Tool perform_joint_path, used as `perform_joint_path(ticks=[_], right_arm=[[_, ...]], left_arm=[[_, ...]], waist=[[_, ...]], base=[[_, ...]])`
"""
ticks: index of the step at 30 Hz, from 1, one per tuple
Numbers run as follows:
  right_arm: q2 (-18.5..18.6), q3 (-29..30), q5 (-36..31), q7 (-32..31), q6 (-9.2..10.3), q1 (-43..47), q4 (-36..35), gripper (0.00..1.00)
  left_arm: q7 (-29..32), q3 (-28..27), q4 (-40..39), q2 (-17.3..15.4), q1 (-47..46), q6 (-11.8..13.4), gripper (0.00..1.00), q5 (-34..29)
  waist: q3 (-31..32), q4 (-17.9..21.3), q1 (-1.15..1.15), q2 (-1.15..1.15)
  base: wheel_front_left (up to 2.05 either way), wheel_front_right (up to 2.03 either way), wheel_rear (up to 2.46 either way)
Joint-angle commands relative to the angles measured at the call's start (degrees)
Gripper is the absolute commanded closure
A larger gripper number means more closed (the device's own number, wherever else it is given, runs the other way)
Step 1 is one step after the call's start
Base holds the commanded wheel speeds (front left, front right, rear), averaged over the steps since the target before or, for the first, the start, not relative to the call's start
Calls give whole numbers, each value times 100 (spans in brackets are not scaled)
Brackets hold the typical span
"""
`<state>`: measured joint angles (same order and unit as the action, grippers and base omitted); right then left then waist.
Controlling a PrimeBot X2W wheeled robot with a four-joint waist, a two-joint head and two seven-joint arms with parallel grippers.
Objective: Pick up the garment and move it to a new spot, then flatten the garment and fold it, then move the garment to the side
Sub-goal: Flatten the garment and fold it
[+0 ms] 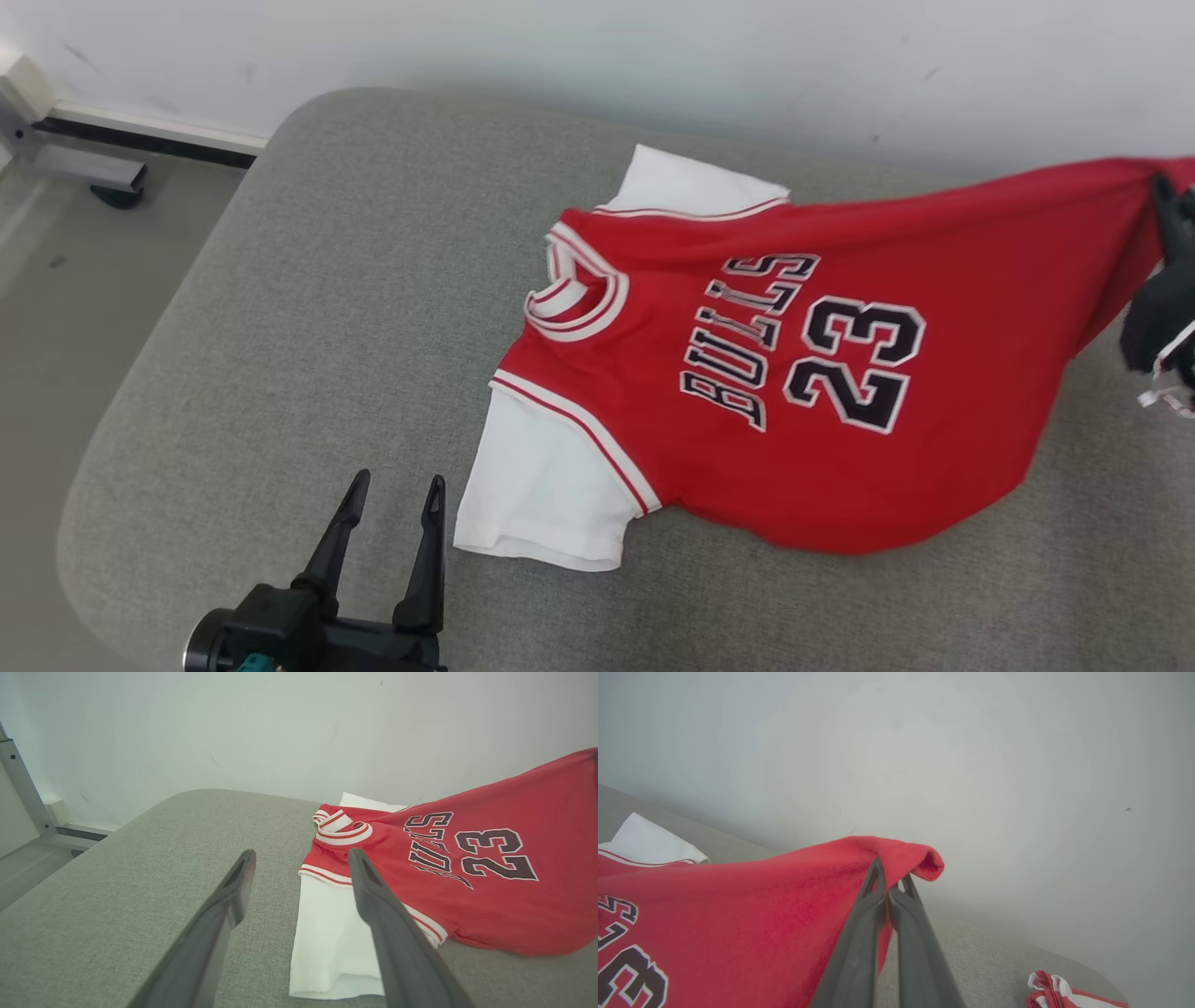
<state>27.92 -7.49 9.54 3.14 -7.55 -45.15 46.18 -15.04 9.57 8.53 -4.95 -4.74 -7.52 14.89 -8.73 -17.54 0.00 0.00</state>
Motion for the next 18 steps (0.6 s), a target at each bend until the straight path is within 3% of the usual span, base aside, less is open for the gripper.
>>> perform_joint_path(ticks=[1,5,9,18], right_arm=[[124,-52,32,-94,15,-84,-49,100],[281,-259,102,-300,15,-295,-211,100],[148,-487,181,-403,15,-466,-365,100],[-791,-1073,286,-359,15,-915,-325,100]], left_arm=[[-18,18,8,16,-45,9,0,72],[-19,41,36,37,-72,9,0,84],[-19,48,58,56,-89,9,0,81],[-19,150,96,95,-172,9,0,102]], waist=[[-55,-73,0,0],[-102,-155,0,0],[-137,-202,0,0],[-182,-314,0,0]], base=[[0,0,0],[0,0,0],[0,0,0],[0,0,0]])
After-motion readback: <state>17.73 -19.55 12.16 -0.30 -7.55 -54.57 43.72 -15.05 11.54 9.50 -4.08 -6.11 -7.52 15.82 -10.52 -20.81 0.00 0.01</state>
